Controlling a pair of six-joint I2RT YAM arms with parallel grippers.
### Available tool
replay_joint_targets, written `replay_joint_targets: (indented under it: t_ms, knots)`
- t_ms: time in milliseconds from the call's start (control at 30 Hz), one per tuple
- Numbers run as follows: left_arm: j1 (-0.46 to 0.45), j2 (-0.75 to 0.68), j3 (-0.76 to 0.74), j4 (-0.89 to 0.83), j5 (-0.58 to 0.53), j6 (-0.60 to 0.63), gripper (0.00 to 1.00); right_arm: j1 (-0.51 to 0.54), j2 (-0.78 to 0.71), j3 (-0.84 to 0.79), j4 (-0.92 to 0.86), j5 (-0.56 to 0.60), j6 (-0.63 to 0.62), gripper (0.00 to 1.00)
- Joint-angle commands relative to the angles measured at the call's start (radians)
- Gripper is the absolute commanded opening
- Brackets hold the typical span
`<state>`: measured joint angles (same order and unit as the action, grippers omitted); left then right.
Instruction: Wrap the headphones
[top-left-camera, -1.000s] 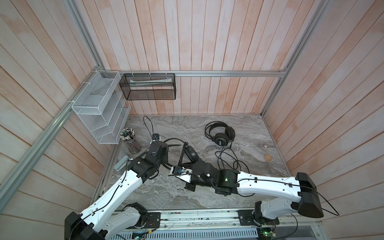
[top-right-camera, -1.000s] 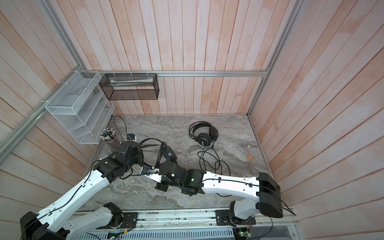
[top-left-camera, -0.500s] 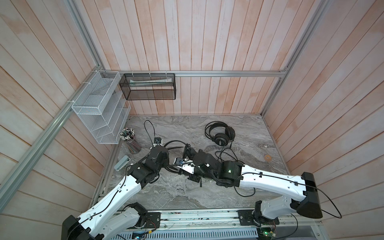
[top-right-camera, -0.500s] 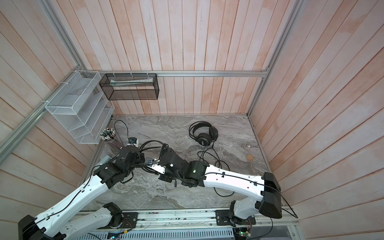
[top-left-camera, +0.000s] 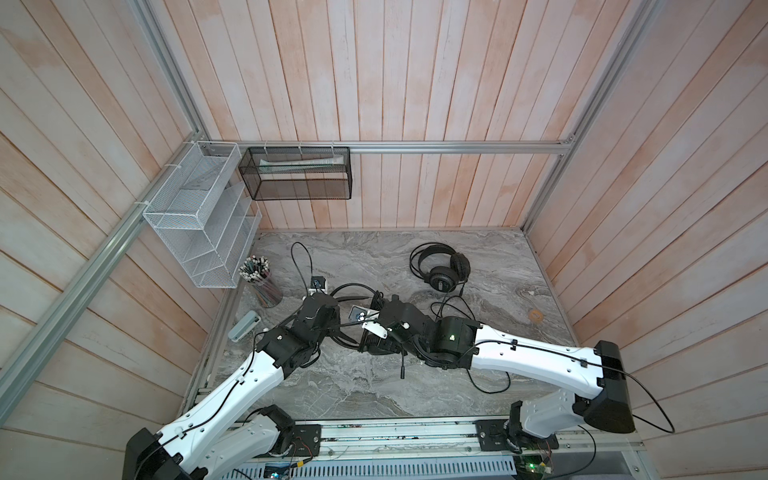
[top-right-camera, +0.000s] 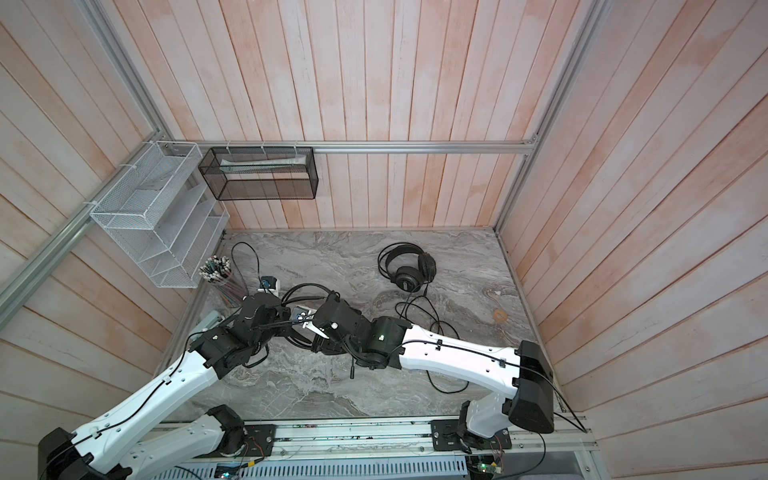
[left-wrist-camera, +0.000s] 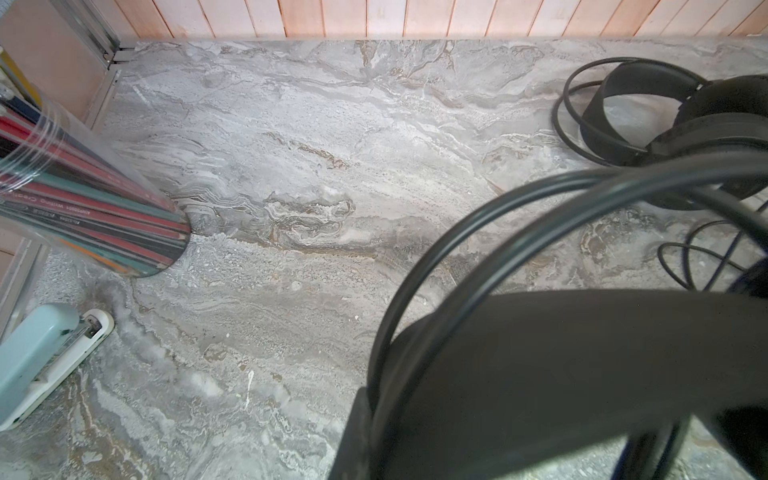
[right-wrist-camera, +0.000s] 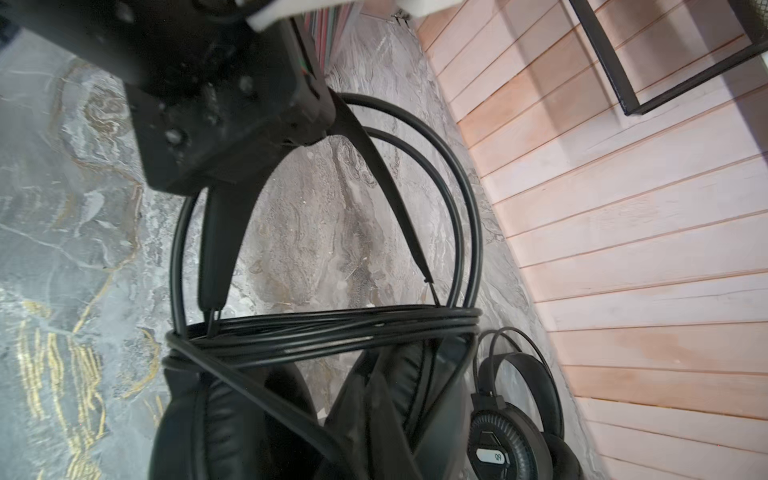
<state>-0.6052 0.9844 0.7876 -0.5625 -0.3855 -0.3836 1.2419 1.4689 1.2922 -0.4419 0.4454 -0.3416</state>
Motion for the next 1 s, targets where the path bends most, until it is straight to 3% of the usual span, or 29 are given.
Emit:
replay_joint_targets:
  t_ms: [0, 100, 367, 533, 967]
  knots:
    - [-0.002, 0.002, -0.016, -0.016, 0.010, 0.023, 0.00, -0.010, 0.005, 0.040, 0.056, 0.107, -0.011, 0.07]
    - [-0.002, 0.007, -0.017, -0.014, 0.015, 0.023, 0.00, -0.009, 0.008, 0.033, 0.098, 0.166, -0.014, 0.08]
    - [-0.004, 0.016, -0.017, -0.013, 0.018, 0.024, 0.00, -0.009, -0.005, 0.029, 0.176, 0.148, -0.013, 0.21]
    - [-0.004, 0.013, -0.019, -0.011, 0.021, 0.023, 0.00, -0.010, -0.003, 0.008, 0.201, 0.146, -0.021, 0.08]
    - [-0.011, -0.028, -0.028, 0.003, 0.068, 0.035, 0.00, -0.170, 0.006, -0.039, 0.288, 0.126, -0.055, 0.14]
